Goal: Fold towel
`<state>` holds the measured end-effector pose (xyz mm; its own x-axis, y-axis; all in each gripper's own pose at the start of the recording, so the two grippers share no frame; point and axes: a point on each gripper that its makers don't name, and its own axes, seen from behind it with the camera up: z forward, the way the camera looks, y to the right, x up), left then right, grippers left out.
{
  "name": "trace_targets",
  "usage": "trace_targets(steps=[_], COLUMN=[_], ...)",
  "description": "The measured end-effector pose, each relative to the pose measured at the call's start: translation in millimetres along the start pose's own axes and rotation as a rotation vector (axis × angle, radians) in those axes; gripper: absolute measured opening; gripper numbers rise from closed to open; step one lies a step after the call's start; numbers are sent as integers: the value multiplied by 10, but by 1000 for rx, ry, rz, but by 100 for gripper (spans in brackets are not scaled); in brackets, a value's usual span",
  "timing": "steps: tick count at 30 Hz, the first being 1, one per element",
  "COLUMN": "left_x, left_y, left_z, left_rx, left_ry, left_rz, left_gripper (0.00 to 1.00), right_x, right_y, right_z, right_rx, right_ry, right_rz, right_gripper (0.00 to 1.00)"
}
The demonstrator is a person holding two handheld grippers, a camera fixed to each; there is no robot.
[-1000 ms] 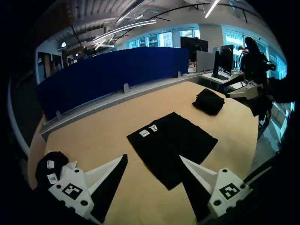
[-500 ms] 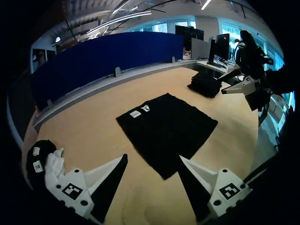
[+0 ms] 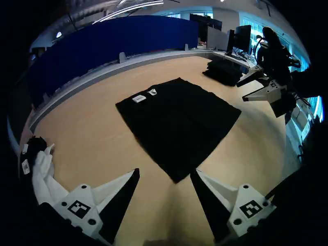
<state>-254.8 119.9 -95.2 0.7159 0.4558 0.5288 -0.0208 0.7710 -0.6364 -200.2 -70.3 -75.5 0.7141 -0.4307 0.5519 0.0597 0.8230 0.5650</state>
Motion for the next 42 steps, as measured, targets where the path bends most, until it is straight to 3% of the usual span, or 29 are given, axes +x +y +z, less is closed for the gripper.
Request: trace_targets(steps=[13,19,23,31,42], left_x=[-151,-177,-190,-195,-199], left_y=[70,107,132,204,213], left_z=[176,245,273,299,299], left_rx=[-37,-49,-50,-48,-39], left_ry=[-52,-72,-85,-95,-96], left_rz=[5,20,33,42,24], left_gripper=[91,91,83,53,53], right_x=[-324,-415,-461,-517,-561], right_y=[-75,-118,-147,-180,-223], right_z=[125,161,188,221,223], right_rx=[19,31,34,45,54], right_ry=[-63,-83,-93,-108,-117], right_rz=[-19,-14,-17,5,16], right_gripper=[100,91,82,73,60])
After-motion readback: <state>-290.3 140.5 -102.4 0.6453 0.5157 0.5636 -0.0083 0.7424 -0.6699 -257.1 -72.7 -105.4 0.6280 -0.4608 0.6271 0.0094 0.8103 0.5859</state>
